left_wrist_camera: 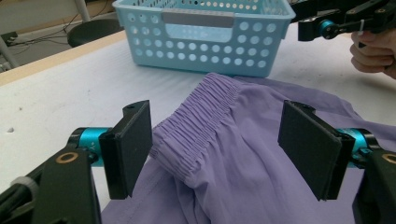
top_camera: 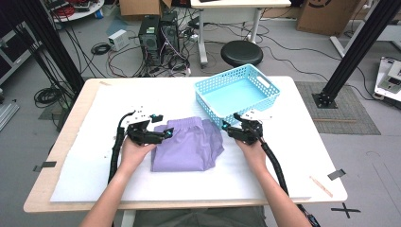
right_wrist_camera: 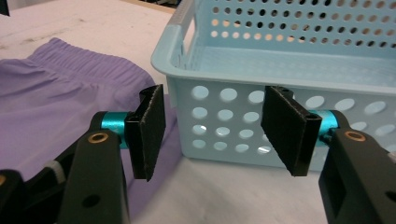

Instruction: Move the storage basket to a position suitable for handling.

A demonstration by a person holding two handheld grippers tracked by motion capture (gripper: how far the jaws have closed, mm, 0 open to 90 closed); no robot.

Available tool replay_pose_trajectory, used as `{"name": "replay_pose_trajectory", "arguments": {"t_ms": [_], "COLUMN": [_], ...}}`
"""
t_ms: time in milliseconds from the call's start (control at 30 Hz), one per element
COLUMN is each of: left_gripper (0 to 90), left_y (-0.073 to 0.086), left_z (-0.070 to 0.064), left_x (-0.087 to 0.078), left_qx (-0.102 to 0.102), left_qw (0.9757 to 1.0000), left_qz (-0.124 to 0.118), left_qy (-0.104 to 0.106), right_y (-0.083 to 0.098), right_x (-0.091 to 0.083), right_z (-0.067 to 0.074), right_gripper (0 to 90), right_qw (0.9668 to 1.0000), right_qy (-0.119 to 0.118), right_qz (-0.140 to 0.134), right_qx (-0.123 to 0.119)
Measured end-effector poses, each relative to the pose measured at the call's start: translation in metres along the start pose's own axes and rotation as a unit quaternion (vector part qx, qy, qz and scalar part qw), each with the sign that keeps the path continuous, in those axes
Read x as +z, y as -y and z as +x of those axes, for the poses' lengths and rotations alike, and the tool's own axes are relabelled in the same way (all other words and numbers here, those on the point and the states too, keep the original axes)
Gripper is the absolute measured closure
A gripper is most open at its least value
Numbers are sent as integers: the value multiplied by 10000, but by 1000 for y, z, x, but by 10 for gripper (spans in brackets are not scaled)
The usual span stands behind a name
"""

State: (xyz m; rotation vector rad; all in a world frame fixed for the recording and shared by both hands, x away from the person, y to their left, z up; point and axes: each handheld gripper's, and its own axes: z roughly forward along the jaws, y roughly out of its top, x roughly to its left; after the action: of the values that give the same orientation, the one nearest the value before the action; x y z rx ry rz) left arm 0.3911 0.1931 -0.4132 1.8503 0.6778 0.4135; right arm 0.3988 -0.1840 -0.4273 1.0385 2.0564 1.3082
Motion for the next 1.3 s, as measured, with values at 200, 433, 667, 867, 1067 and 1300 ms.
{"name": "replay_pose_trajectory", "arguments": {"t_ms": [200,433,667,867,1067,1300], "left_gripper": [262,262,262,262,262,261], "left_y": [-1,-3,-13,-25,-26,-37], "left_z": [-3,-8,-19,-34,-46,-47], "left_x": [3,11,29,56,86,108], "left_qx": [-2,-80,-123,-74,-50,-175], "left_qw": [10000,9999,9999,9999,10000,9998], "left_qz": [-2,-76,-82,-36,-28,136], "left_qy": [33,108,66,65,-37,-10], "right_y": [-2,-3,-4,-4,-1,5], "right_x": [12,8,-12,-30,-52,-67], "right_z": [11,9,-2,-25,-72,-105], "right_gripper": [396,357,333,330,313,311], "right_qw": [10000,9999,9994,9991,9968,9933], "right_qy": [-31,-6,90,234,671,1012], "right_qz": [-17,62,-94,-282,-424,-421], "right_qx": [-38,-138,-308,-223,135,363]}}
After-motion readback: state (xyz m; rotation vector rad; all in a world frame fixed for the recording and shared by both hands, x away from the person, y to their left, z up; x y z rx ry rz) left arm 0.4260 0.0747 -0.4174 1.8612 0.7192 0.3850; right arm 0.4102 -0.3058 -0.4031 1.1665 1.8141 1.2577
